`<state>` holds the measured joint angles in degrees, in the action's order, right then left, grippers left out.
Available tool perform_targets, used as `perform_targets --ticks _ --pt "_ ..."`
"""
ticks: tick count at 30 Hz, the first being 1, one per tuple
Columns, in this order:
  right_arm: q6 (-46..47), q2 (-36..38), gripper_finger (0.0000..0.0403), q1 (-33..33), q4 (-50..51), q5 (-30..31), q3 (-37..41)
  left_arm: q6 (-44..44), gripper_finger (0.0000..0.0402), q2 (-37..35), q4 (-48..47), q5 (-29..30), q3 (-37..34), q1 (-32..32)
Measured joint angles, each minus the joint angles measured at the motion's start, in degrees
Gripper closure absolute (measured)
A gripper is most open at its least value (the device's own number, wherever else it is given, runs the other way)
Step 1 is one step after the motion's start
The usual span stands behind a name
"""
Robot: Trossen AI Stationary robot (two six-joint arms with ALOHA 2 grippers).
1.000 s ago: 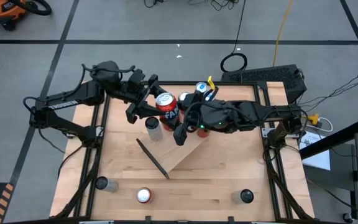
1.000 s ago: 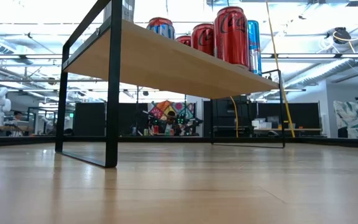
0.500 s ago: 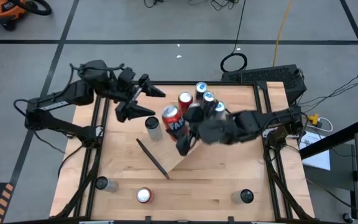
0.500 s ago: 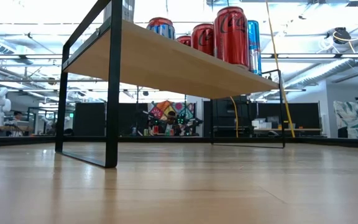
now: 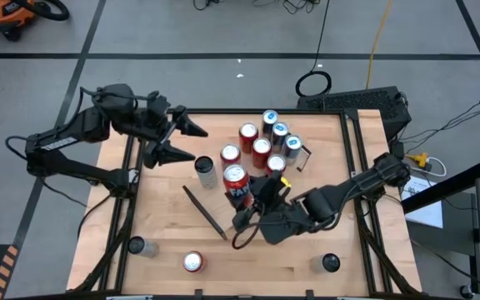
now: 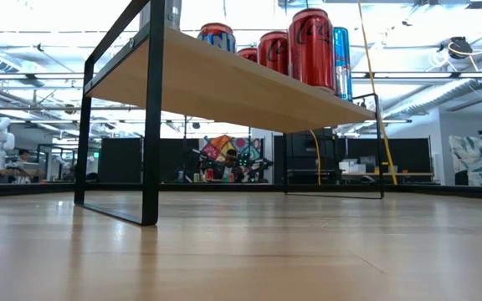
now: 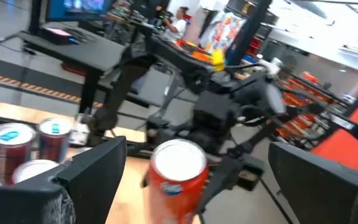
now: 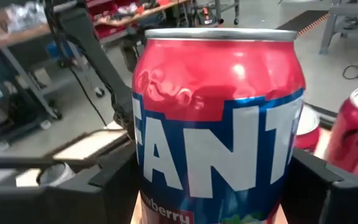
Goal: Place canned beverage on shelf
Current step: Put the top orange soda can on the shelf
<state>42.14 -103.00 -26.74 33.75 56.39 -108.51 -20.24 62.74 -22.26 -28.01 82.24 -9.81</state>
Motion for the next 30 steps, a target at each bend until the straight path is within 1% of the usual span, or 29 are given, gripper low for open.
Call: perform_targets --ticks 2,5,10,14,19,23,25,27,30 --pt "0.74 0.00 0.0129 0.00 -3.69 0.59 1.91 0.05 0.0006 0.00 0.09 0.09 0.00 1.57" --pt "-1.46 0.00 0.0129 0.00 -8.74 0.69 2.27 0.12 0.0006 -0.02 0.11 2.69 0.00 4.21" --pt "-11.72 0.31 0.0129 0.38 -19.32 2.52 2.18 0.16 0.0006 -0.02 -0.75 9.29 0.00 9.21" --pt "-19.65 0.53 0.0128 1.23 -28.39 2.50 2.18 0.13 0.0006 0.07 -1.49 13.66 -0.02 12.27" --pt "-27.55 0.91 0.0128 1.64 -39.46 2.47 2.16 -0.77 0.0006 0.02 -2.09 16.59 -0.02 13.78" --pt "-32.79 0.96 0.0128 2.00 -46.50 2.13 2.16 -1.78 0.0006 0.98 -3.81 16.89 -0.04 14.09" --pt "-34.98 0.96 0.0128 2.07 -49.61 2.13 2.16 -1.75 0.0006 1.84 -3.66 16.04 -0.07 14.08" --pt "-36.59 0.96 0.0128 2.24 -51.45 0.93 2.16 -1.78 0.0006 2.76 -1.97 14.20 -0.09 14.08" --pt "-36.83 0.98 0.0128 2.50 -52.83 -1.81 2.10 -1.71 0.0006 4.23 -0.34 9.82 -0.09 14.08"
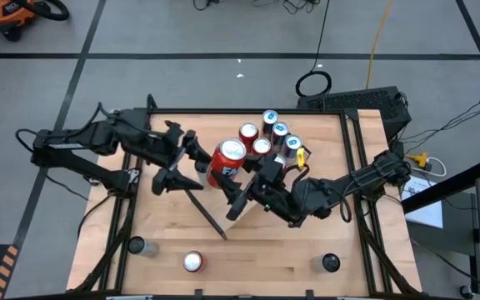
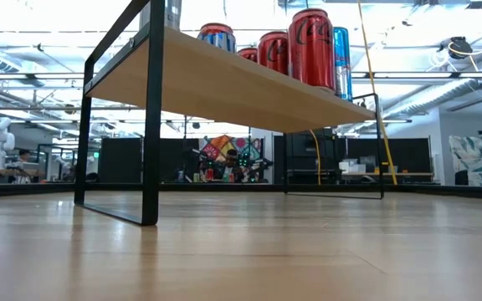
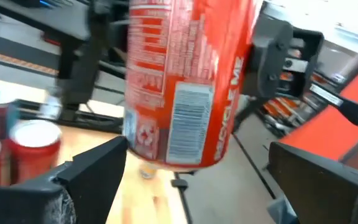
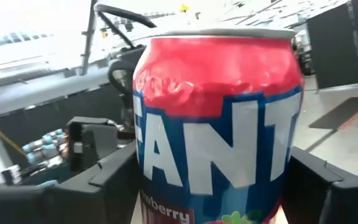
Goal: Place canned beverage on shelf
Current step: Put the top orange soda can on the shelf
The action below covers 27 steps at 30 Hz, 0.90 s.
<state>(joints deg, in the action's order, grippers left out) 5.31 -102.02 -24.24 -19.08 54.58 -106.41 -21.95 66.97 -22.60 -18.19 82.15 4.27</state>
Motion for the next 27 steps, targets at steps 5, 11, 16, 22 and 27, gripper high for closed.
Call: perform_targets --ticks 5,11,16,22,27 --pt "0.23 0.00 0.0128 0.14 0.05 -0.96 0.00 0.28 0.0006 2.30 2.64 -1.10 0.00 -0.01" --pt "1.39 0.02 0.0128 0.27 0.08 -2.40 0.00 0.34 0.0006 4.01 7.62 -1.81 0.00 -0.07" --pt "1.50 0.02 0.0128 0.27 0.04 -2.37 0.00 0.35 0.0006 4.65 8.93 -2.35 0.00 -0.07" --pt "1.54 0.02 0.0128 0.27 0.03 -2.57 0.00 0.28 0.0037 4.91 8.87 -2.57 0.00 -0.07" --pt "2.01 0.02 0.0128 0.27 -0.16 -2.65 0.00 0.37 0.0086 4.91 8.58 -2.54 0.00 -0.07"
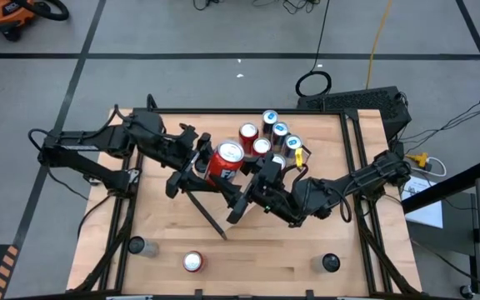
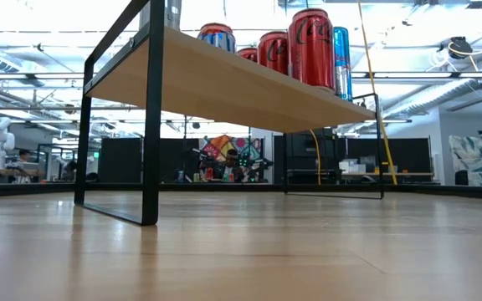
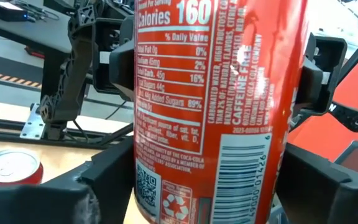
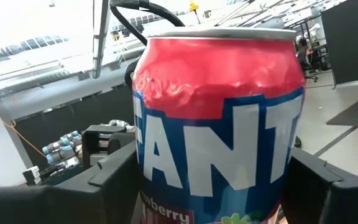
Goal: Place canned beverage on shelf
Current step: Put the top orange soda can on the shelf
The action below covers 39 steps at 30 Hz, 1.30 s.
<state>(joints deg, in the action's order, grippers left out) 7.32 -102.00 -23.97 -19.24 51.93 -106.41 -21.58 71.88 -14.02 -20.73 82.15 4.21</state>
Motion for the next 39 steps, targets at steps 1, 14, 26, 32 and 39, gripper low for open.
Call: perform_targets --ticks 1,14,26,32,39 --pt "0.07 0.00 0.0128 0.00 0.00 0.09 0.00 0.00 0.0094 0.00 0.04 0.00 0.00 0.00" --pt "0.92 0.00 0.0075 -0.58 2.52 0.38 -0.02 1.97 0.0112 -0.04 -3.30 -3.16 0.00 -0.11" --pt "4.12 1.43 0.0042 -1.76 6.29 3.54 -1.22 5.88 0.0113 -0.13 -10.10 -3.72 -0.07 -0.07" --pt "12.75 1.55 0.0055 -2.12 24.95 2.80 -9.99 7.41 0.0113 -0.13 -9.97 -2.80 -0.07 -0.07" --pt "26.96 1.55 0.0058 -1.03 43.95 -4.26 -16.64 7.52 0.0114 -0.13 -9.44 -2.48 -0.07 -0.09"
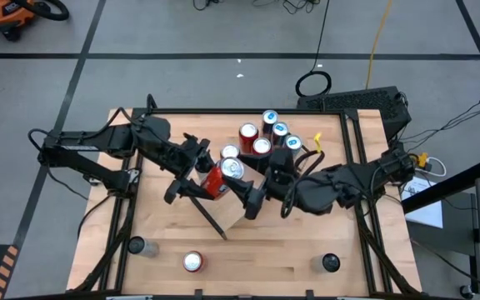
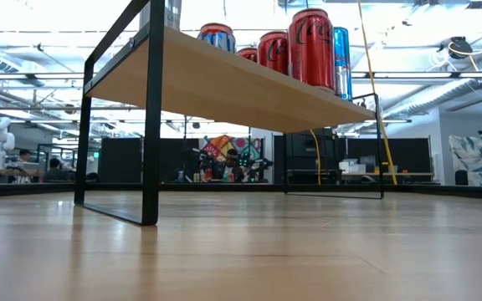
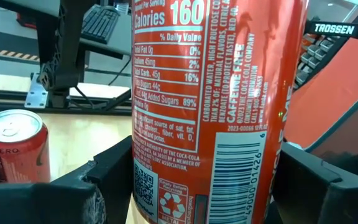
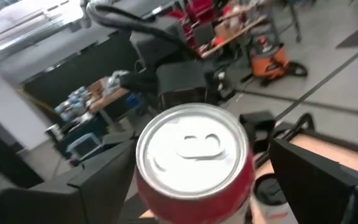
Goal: Place canned beverage on shelf
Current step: Put the top orange soda can on the shelf
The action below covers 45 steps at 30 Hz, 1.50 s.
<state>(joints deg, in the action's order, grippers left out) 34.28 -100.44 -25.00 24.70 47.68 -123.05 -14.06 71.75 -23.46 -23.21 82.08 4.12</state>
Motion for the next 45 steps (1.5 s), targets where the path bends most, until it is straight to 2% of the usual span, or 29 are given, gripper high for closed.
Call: perform_targets --ticks 8,14,22,26,31,38,42,45 --pt "0.90 -0.09 0.0057 2.35 1.77 -8.88 -0.23 0.87 0.0114 0.00 0.23 1.33 0.00 0.03" --pt "-1.09 -0.09 0.0079 3.33 2.30 -10.22 -0.23 1.16 0.0114 0.00 0.19 2.56 0.00 0.02" --pt "-1.09 -0.09 0.0129 3.66 3.44 -11.73 -0.23 0.96 0.0114 0.00 -0.58 3.28 0.02 0.02" --pt "-1.39 -0.10 0.0138 3.66 3.62 -11.84 -0.21 1.11 0.0112 0.00 -1.85 3.38 0.09 0.04" --pt "-1.83 -0.15 0.0138 3.66 4.11 -12.21 -0.21 1.10 0.0085 0.00 -2.74 3.82 0.15 0.04" --pt "-0.35 -0.20 0.0137 3.24 7.07 -12.01 -0.10 -1.87 0.0014 -1.05 -4.43 4.90 0.18 -0.58" --pt "-0.32 -0.17 0.0138 2.45 9.08 -11.35 -0.10 -2.37 0.0009 -3.35 -7.28 4.88 0.20 -1.55" --pt "-0.58 -0.14 0.0138 1.51 12.18 -8.54 -0.10 -3.61 0.0009 -5.65 -7.96 4.88 0.20 -2.07"
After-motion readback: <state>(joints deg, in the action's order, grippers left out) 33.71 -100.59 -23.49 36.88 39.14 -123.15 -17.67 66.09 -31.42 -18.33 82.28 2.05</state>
